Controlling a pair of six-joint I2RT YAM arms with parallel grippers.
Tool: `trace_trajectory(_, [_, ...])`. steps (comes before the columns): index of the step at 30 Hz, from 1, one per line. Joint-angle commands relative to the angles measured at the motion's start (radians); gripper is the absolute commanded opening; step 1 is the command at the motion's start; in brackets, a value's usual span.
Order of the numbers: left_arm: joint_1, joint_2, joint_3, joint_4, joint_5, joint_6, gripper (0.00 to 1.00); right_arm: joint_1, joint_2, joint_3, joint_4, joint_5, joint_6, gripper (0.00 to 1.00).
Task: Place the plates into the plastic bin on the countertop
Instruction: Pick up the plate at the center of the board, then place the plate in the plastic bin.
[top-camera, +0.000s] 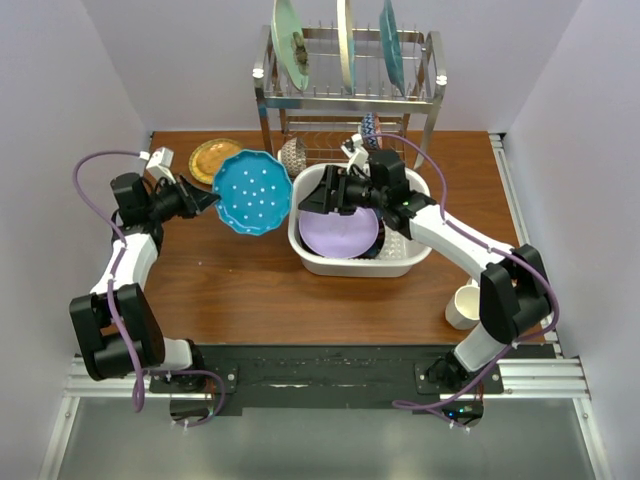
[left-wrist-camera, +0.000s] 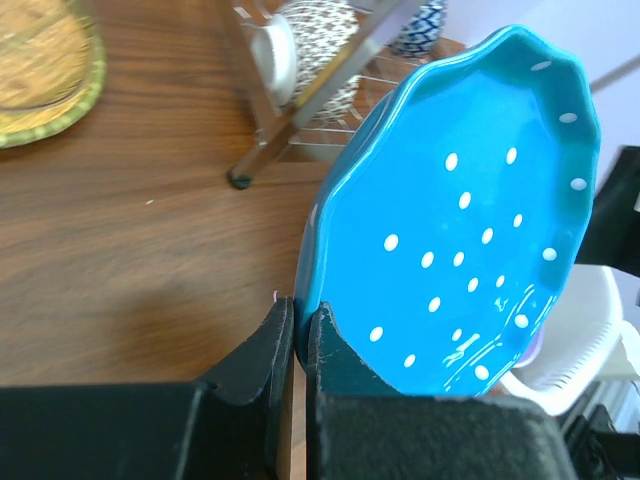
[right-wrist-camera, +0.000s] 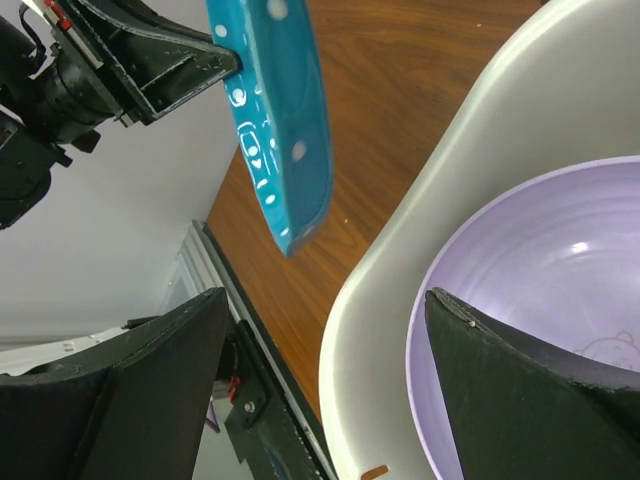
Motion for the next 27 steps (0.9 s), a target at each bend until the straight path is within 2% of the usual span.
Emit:
trace_trajectory(1, [-0.028,-0.052,0.018,0.198,0.168,-0.088,0.0,0.018,0.033,0.052,0.067,-0.048,0.024,0.83])
trace_trajectory(11, [-0.07,-0.057,0.026,0.185,0.195,-0.054,0.0,0.044,0.07,0.076,0.091,-0.051,0.041,0.83])
trace_trajectory(14, [-0.076,-0.057,0.024,0.185,0.202,-0.051,0.0,0.047,0.076,0.076,0.099,-0.051,0.047,0.79])
trace_trajectory(17, [-0.082,-0.054,0.026,0.191,0.218,-0.051,0.0,0.049,0.077,0.073,0.105,-0.05,0.052,0.71])
trace_trajectory(21, [-0.085,-0.052,0.026,0.194,0.221,-0.051,0.0,0.05,0.082,0.075,0.114,-0.062,0.057,0.45])
trace_trajectory(26, [-0.083,-0.047,0.029,0.192,0.219,-0.051,0.0,0.049,0.081,0.064,0.127,-0.059,0.069,0.23])
trace_trajectory(27, [-0.085,-0.046,0.03,0.192,0.221,-0.051,0.0,0.05,0.079,0.058,0.133,-0.05,0.07,0.16])
